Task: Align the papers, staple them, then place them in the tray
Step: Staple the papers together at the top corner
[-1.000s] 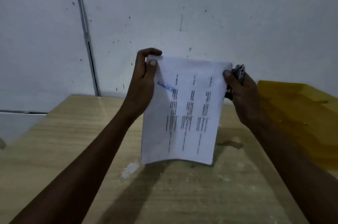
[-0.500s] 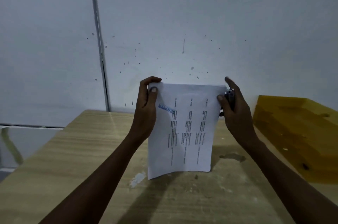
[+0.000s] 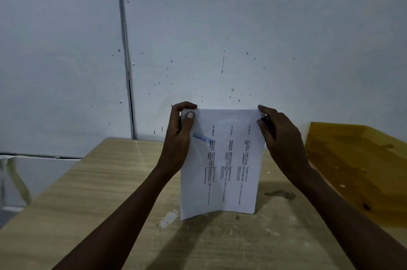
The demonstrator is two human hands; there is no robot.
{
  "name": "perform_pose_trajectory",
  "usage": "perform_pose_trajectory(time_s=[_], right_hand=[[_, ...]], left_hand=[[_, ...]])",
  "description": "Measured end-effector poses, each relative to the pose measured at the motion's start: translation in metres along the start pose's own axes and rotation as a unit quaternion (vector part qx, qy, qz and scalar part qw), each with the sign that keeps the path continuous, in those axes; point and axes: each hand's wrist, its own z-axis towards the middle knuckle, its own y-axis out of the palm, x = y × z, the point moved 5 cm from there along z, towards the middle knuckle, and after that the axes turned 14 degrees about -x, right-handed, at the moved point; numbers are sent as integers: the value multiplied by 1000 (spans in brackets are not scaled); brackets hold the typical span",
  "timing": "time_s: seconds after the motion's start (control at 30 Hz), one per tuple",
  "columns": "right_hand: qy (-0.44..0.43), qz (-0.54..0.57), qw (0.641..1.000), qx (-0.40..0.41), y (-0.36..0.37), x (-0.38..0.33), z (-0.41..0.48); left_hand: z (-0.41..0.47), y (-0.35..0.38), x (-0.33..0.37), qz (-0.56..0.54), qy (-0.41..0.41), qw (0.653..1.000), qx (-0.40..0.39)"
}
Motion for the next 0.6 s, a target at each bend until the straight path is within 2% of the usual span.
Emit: perform_pose_trajectory(time_s=[0.6], right_hand=[[-15,-11,999,-32,-6,-2,-2]], left_hand=[[-7,2,6,-25,5,999,-48]])
